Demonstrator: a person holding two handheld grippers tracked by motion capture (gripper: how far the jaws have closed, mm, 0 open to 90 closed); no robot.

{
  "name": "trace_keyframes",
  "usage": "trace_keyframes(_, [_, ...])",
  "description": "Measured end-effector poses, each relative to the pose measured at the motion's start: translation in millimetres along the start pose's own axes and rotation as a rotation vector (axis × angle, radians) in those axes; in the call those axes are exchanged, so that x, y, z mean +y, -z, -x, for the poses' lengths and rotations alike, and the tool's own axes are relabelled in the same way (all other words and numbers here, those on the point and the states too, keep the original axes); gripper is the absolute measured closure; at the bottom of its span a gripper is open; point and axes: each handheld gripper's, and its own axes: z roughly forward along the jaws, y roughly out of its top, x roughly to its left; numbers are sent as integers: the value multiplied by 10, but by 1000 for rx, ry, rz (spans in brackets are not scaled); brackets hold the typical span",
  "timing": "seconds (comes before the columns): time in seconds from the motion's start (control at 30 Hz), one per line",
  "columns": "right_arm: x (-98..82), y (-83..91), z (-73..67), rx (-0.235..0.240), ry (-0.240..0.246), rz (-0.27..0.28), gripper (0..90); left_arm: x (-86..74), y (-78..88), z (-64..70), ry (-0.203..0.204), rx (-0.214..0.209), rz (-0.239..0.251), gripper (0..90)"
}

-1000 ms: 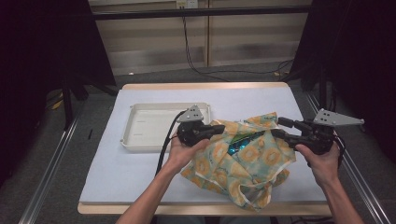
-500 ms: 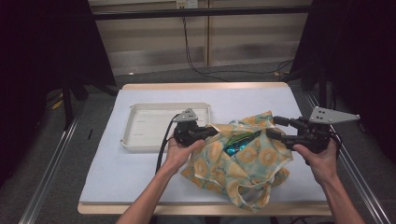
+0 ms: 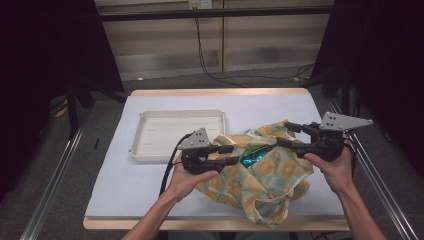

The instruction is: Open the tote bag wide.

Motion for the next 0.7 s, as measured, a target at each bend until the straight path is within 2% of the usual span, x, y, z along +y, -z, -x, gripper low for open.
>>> trace_keyframes(0.03, [-10,-34,8,-5,3,-12,473,0,-29,14,-17,7,-11,524])
trace_keyframes(0.07, [-16,-55,17,-5,-1,-14,576,-4,-49,14,-27,3,-17,502])
trace_keyframes(0.1, [-17,-67,32,4,-5,-3,666,-7,-63,17,-39,28,-29,498])
trace_keyframes(0.13, [-11,-74,45,1,-7,1,727,-18,-67,7,-44,25,-32,494])
trace_keyframes(0.17, [0,-75,54,-20,-10,5,793,-31,-68,-3,-40,17,-23,510])
trace_keyframes(0.2, [11,-67,75,-32,-17,14,814,-41,-59,-4,-44,28,-26,541])
trace_keyframes(0.23, [11,-67,75,-32,-17,14,814,-41,-59,-4,-44,28,-26,652])
trace_keyframes(0.27, [30,-53,153,-65,-47,32,857,-60,-35,-15,-40,8,-34,724])
trace_keyframes(0.33, [26,-50,242,-90,-80,43,868,-67,6,-10,-51,3,-48,844])
trace_keyframes(0.37, [17,-56,294,-119,-92,42,873,-75,23,-10,-39,-5,-40,872])
trace_keyframes(0.4, [17,-56,294,-119,-92,42,873,-75,23,-10,-39,-5,-40,882])
trace_keyframes(0.43, [-13,-107,411,-161,-130,30,877,-77,49,-21,-46,-11,-56,887])
trace_keyframes(0.47, [-30,-136,454,-182,-145,19,877,-85,66,-28,-43,-20,-54,888])
trace_keyframes(0.5, [-50,-172,491,-211,-149,1,878,-101,95,-29,-41,-41,-50,891])
trace_keyframes(0.57, [-103,-242,552,-232,-148,-50,879,-113,135,-21,-49,-39,-64,893])
trace_keyframes(0.6, [-103,-242,552,-232,-148,-50,879,-113,135,-21,-49,-39,-64,894])
trace_keyframes(0.63, [-225,-322,620,-269,-163,-112,881,-126,169,-9,-46,-46,-59,894])
trace_keyframes(0.7, [-338,-358,659,-259,-190,-128,881,-138,193,0,-43,-47,-64,895])
